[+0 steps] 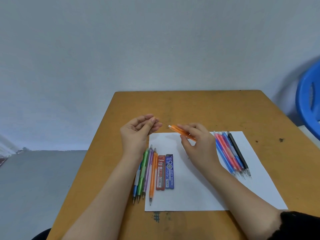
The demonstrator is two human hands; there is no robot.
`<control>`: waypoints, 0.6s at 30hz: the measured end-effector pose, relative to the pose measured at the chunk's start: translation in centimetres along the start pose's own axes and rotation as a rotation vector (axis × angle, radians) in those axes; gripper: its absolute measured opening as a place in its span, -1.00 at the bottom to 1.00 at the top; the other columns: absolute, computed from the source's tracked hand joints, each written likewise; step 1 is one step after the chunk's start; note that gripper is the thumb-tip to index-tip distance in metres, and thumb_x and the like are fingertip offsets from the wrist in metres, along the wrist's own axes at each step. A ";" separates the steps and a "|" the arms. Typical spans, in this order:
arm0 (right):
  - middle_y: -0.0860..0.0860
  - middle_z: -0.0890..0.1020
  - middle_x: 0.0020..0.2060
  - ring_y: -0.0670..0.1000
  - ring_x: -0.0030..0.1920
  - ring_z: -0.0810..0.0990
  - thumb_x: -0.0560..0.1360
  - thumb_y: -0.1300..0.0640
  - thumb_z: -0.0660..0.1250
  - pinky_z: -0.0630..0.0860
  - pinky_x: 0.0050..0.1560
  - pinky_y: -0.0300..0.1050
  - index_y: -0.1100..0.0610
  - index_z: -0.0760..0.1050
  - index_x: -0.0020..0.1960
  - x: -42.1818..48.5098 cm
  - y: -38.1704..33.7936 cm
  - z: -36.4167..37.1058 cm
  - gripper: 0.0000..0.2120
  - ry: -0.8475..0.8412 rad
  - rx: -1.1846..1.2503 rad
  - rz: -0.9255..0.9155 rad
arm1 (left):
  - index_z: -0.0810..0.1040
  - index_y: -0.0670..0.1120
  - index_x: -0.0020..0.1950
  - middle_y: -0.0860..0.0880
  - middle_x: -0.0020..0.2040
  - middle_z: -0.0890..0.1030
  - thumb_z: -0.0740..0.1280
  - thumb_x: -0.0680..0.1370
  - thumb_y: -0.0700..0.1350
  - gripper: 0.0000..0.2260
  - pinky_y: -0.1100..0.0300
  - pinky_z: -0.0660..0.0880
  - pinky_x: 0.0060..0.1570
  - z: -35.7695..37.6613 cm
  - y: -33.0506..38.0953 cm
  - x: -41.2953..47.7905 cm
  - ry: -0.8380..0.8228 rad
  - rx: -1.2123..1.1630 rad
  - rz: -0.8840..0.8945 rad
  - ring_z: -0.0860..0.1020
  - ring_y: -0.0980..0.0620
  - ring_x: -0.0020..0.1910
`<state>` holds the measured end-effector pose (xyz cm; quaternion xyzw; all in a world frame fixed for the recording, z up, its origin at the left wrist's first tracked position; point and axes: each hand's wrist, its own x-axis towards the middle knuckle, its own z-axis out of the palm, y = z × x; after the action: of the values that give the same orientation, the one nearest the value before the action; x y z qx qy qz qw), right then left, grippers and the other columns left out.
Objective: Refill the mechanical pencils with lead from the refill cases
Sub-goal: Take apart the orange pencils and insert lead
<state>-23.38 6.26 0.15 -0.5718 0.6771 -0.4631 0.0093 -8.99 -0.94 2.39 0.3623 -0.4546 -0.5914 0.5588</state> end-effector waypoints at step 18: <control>-0.02 0.55 -0.02 -0.14 -0.04 0.43 0.48 0.27 0.38 0.30 -0.10 -0.62 0.11 0.59 0.19 0.0 0.0 -0.3 -0.70 -0.016 0.002 0.047 | 0.61 -0.22 -0.02 -0.15 -0.20 0.69 0.37 0.49 -0.32 -0.90 0.26 0.61 -0.21 0.5 0.0 -0.3 -0.009 -0.027 -0.034 0.68 -0.01 -0.25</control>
<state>-23.57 6.46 0.33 -0.5593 0.6900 -0.4587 0.0261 -9.46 -0.60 2.58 0.3595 -0.4429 -0.6087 0.5514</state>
